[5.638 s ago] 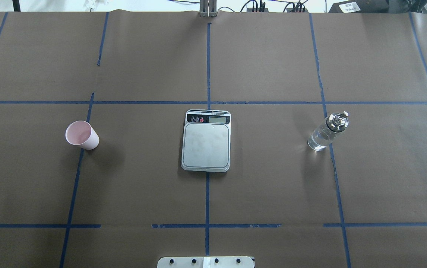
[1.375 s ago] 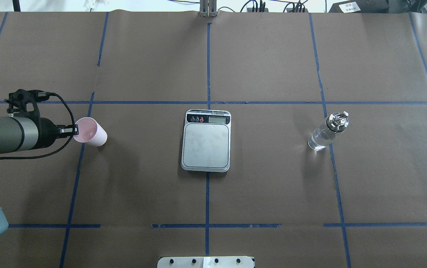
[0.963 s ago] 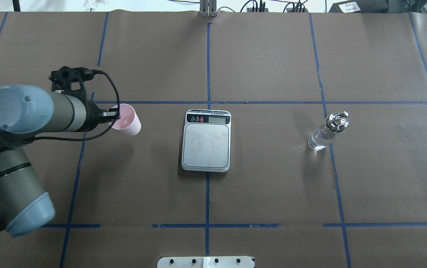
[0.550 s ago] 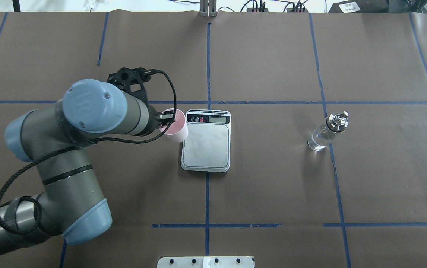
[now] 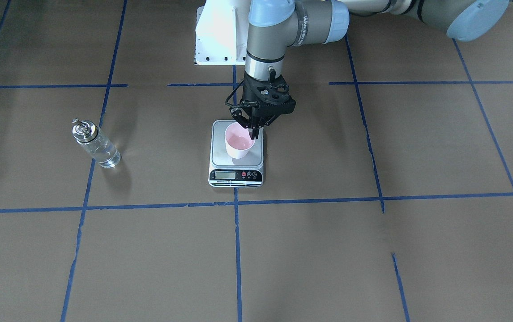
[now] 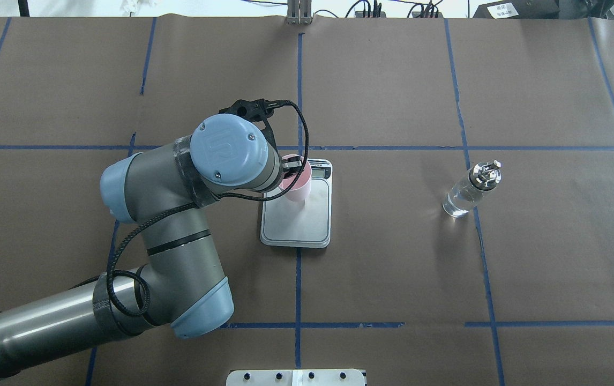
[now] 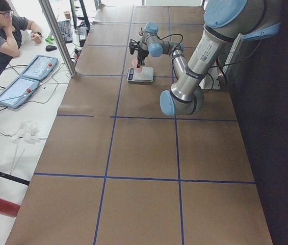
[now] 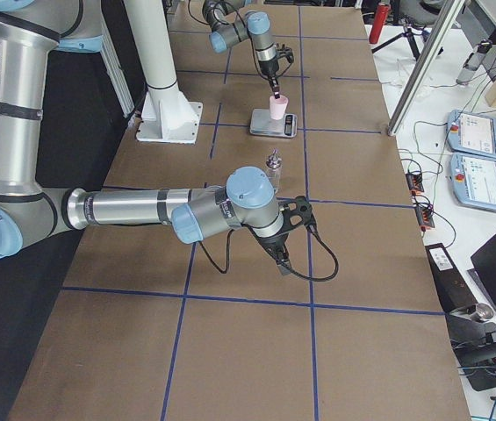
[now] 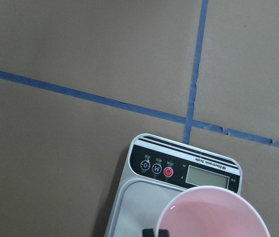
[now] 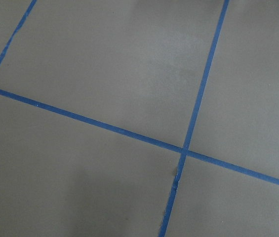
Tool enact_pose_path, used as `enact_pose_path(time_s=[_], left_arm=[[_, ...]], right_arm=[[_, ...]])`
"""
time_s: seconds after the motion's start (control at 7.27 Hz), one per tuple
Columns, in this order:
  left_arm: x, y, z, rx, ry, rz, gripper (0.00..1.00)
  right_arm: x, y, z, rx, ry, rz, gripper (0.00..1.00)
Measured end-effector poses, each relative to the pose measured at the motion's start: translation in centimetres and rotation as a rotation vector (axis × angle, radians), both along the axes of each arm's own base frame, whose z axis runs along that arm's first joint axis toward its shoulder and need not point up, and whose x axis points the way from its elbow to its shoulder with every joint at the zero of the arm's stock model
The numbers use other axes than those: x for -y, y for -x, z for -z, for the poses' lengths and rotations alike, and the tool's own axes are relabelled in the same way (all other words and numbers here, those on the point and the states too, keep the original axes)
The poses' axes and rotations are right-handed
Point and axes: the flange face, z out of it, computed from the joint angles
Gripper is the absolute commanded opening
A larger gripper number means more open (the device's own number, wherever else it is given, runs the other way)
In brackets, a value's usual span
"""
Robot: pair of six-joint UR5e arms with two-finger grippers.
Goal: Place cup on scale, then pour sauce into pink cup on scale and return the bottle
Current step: 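Carry the pink cup with the left gripper onto the scale, then open the left gripper and withdraw it away from the cup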
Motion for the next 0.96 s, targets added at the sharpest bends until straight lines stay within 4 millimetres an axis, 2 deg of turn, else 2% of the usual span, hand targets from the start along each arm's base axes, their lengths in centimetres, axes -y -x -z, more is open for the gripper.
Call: enact_pose_path(time_s=[0.14,0.41,0.55,0.83,0.96], left_arm=[[-0.2,-0.4,-0.2,0.004,0.001,-0.003,0.30],[-0.7,-0.9,-0.4,0.007,0.002,-0.011,0.71],[-0.8,-0.9,-0.5,0.008,0.000,-0.013,1.00],[-1.1,-0.2,-0.5,0.011,-0.030,-0.036,1.00],[-1.5,1.4,-0.7,0.016,-0.077,-0.065,1.00]], right_arm=[[0.0,0.0,0.0,0.000,0.000,0.000,1.00],[0.0,0.0,0.0,0.000,0.000,0.000,1.00],[0.0,0.0,0.0,0.000,0.000,0.001,1.00],[0.0,0.1,0.0,0.004,0.002,0.002,1.00],[0.0,0.1,0.0,0.008,0.003,0.003,1.00]])
